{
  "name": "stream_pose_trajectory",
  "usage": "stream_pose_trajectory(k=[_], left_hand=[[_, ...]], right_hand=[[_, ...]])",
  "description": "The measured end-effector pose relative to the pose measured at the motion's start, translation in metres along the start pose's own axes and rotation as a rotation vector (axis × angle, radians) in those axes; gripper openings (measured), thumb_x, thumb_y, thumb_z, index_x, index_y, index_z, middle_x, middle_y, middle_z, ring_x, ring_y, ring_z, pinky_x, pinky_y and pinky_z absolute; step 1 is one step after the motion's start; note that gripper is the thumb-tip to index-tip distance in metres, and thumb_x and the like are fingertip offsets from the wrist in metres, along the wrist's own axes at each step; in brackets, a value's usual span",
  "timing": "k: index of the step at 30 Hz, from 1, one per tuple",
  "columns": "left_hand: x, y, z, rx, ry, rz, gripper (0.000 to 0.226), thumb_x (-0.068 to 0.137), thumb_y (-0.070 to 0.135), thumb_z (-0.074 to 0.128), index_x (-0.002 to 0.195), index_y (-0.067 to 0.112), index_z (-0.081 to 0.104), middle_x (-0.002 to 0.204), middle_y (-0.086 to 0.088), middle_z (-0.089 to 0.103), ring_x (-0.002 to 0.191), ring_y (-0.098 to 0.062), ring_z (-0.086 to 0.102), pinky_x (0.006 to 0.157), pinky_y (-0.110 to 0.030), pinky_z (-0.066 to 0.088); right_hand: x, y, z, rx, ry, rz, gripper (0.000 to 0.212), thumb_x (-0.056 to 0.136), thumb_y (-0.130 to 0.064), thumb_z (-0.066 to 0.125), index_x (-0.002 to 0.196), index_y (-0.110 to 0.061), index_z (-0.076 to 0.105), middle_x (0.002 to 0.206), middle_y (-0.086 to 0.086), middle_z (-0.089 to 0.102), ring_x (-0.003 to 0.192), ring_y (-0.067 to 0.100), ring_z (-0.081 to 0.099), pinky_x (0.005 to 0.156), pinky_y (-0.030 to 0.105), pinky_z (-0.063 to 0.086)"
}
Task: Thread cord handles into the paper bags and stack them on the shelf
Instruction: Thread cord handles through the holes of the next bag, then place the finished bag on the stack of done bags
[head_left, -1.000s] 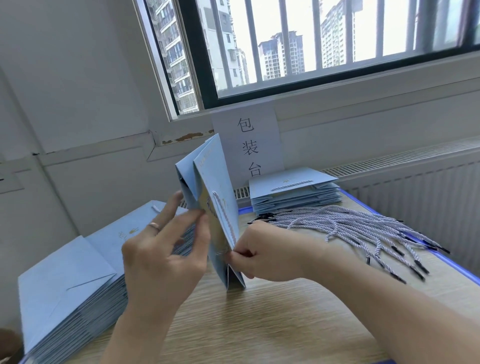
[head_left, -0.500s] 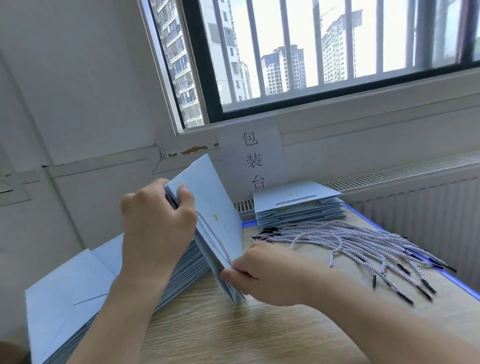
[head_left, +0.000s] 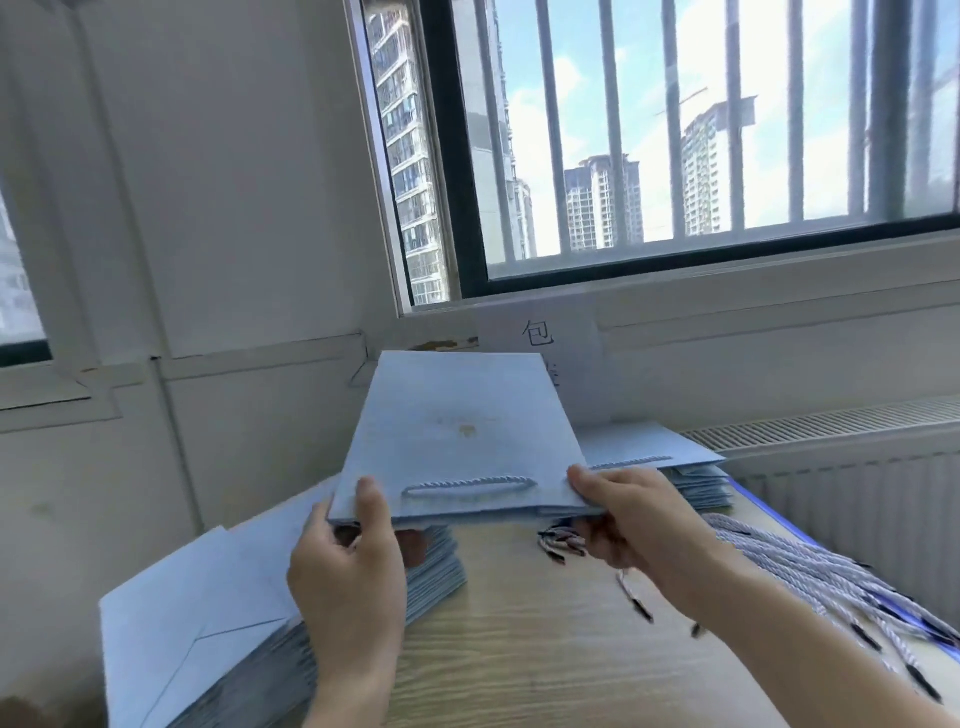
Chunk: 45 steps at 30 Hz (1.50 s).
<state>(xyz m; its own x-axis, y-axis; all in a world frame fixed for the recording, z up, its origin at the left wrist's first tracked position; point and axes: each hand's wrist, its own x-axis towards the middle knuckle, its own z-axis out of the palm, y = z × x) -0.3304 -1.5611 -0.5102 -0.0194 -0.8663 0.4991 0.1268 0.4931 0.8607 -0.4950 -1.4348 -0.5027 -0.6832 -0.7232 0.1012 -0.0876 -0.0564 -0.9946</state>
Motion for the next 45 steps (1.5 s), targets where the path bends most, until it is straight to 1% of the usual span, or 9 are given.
stream_pose_trajectory(k=[8,12,18,22,27,31,36,39,45], left_hand=[[-0.012,0.001,0.005,-0.18,-0.27,-0.277,0.013,0.099,0.017,0.056,0.09,0.008,0.06,0.056,-0.009,0.066,0.041,-0.015,0.056,0.039,-0.022,0.043],[-0.008,0.001,0.019,-0.148,-0.366,-0.248,0.029,0.101,0.017,0.053,0.12,-0.005,0.053,0.052,-0.007,0.063,0.04,-0.015,0.052,0.041,-0.023,0.041],[0.028,0.032,0.085,0.05,-0.542,-0.196,0.029,0.1,0.031,0.051,0.082,0.008,0.052,0.05,-0.002,0.063,0.043,-0.018,0.058,0.043,-0.023,0.041],[0.034,0.024,0.135,0.441,-0.551,0.016,0.046,0.099,0.045,0.043,0.066,0.012,0.046,0.071,-0.004,0.056,0.064,-0.021,0.051,0.058,-0.032,0.037],[0.023,-0.018,0.18,0.602,-0.554,0.049,0.055,0.099,0.048,0.039,0.098,0.001,0.068,0.138,-0.017,0.048,0.115,-0.032,0.052,0.099,-0.037,0.042],[0.004,-0.055,0.185,0.595,-0.575,-0.021,0.048,0.098,0.044,0.043,0.091,0.003,0.067,0.133,-0.015,0.05,0.113,-0.026,0.053,0.095,-0.033,0.041],[-0.003,-0.069,0.186,0.513,-0.521,-0.053,0.047,0.096,0.042,0.052,0.115,-0.002,0.053,0.122,-0.018,0.056,0.108,-0.031,0.055,0.088,-0.035,0.043],[-0.001,-0.076,0.189,0.458,-0.546,-0.075,0.051,0.097,0.041,0.053,0.13,0.005,0.038,0.121,-0.018,0.056,0.111,-0.034,0.054,0.084,-0.034,0.042],[0.006,-0.086,0.191,0.524,-0.558,0.01,0.055,0.098,0.054,0.046,0.114,0.003,0.062,0.111,-0.014,0.066,0.108,-0.031,0.057,0.085,-0.037,0.047]], right_hand=[[0.011,0.001,-0.02,-0.126,0.169,-0.057,0.036,0.098,-0.031,0.06,0.07,-0.008,0.057,0.049,0.003,0.044,0.042,0.016,0.033,0.043,0.02,0.023],[0.018,-0.003,-0.034,-0.201,0.221,-0.085,0.035,0.097,-0.028,0.062,0.077,0.0,0.064,0.049,-0.001,0.034,0.045,0.016,0.026,0.05,0.026,0.021],[0.047,-0.045,-0.083,-0.174,0.383,0.041,0.039,0.098,-0.026,0.061,0.064,-0.014,0.045,0.043,-0.003,0.038,0.033,0.01,0.028,0.032,0.019,0.022],[0.08,-0.049,-0.117,-0.414,0.561,0.037,0.036,0.093,-0.035,0.06,0.074,-0.005,0.058,0.061,0.012,0.056,0.052,0.025,0.046,0.055,0.031,0.035],[0.103,-0.024,-0.132,-0.728,0.62,0.066,0.044,0.1,-0.033,0.054,0.071,0.0,0.06,0.081,0.019,0.062,0.084,0.035,0.057,0.076,0.036,0.039],[0.113,0.025,-0.133,-0.921,0.558,0.083,0.033,0.099,-0.031,0.053,0.082,-0.007,0.066,0.091,0.015,0.068,0.1,0.033,0.063,0.079,0.033,0.044],[0.115,0.044,-0.126,-0.859,0.543,0.039,0.027,0.103,-0.024,0.048,0.12,-0.008,0.062,0.122,0.012,0.065,0.111,0.028,0.058,0.095,0.034,0.043],[0.115,0.043,-0.123,-0.872,0.495,0.012,0.03,0.105,-0.028,0.043,0.102,-0.01,0.067,0.098,0.009,0.064,0.095,0.025,0.054,0.081,0.033,0.04],[0.107,0.041,-0.121,-0.892,0.426,0.018,0.046,0.095,-0.041,0.058,0.062,-0.014,0.041,0.06,0.001,0.044,0.064,0.02,0.043,0.057,0.034,0.028]])
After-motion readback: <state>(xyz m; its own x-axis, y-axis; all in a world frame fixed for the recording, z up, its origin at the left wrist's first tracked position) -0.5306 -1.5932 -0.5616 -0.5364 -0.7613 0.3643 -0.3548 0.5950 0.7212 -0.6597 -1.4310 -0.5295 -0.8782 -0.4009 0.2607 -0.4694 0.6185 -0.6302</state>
